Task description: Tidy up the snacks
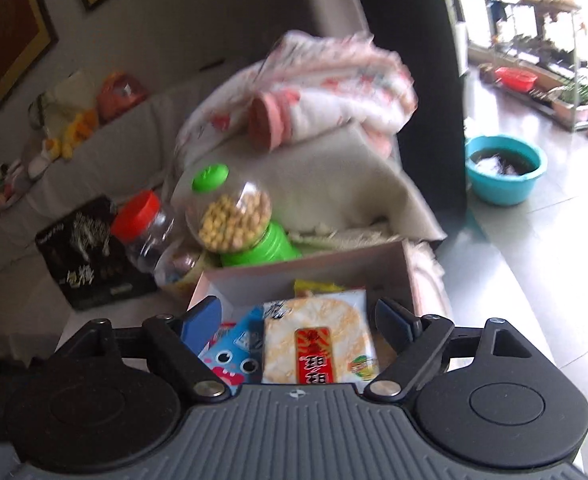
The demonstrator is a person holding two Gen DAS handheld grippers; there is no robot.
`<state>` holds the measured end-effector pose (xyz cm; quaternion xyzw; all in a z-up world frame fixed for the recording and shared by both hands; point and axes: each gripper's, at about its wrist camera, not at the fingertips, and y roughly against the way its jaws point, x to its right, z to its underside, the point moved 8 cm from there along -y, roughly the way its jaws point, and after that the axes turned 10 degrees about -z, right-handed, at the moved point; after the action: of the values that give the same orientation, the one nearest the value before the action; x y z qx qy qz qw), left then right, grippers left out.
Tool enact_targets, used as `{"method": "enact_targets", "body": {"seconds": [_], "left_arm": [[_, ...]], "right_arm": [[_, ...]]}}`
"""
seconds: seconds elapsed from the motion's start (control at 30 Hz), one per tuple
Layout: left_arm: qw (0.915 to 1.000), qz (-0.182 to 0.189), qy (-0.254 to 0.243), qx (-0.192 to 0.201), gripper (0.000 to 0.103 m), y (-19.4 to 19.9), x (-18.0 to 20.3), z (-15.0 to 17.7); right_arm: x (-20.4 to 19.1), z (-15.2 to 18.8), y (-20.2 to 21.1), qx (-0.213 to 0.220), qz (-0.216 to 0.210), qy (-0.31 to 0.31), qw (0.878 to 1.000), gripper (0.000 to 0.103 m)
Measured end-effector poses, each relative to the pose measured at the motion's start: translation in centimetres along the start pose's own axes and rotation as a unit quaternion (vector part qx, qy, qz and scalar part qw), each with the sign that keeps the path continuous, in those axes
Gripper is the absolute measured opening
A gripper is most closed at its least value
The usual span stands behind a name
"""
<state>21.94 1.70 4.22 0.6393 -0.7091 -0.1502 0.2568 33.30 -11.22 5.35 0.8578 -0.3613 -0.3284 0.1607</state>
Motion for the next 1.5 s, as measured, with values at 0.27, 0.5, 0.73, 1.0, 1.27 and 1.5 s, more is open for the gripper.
{"method": "enact_targets", "body": {"seconds": [0.27,0.5,0.73,1.0,1.27,1.5], "left_arm": [[0.9993,-0.003,0.029,-0.023,0.028,-5.3,-0.1,-0.3],[0.9994,-0.018,0.022,0.019,0.028,0.9,0.2,0.9],[0.9947,-0.097,0.036,0.003,0.028,7.7,-1.4,9.9],[0.9900,-0.138,0.006,-0.027,0.029,6.6,-0.9,14.8],[0.9892,-0.146,-0.010,-0.007,0.032,5.6,-0.1,14.5],[0.9901,-0.140,-0.003,0.000,0.032,5.6,-0.3,14.6]], "right_arm": [[-1.6,1.9,4.3,0.026,0.037,0.042,0.998,0.085],[-2.2,7.2,7.6,0.052,0.064,0.052,0.995,0.085],[-5.0,16.2,7.6,0.031,0.057,0.062,0.996,0.086],[-4.3,23.1,6.4,0.000,0.104,0.063,0.993,0.086],[-4.2,23.7,6.3,0.013,0.138,0.099,0.985,0.089],[-3.5,23.5,6.4,0.020,0.150,0.082,0.985,0.092]]}}
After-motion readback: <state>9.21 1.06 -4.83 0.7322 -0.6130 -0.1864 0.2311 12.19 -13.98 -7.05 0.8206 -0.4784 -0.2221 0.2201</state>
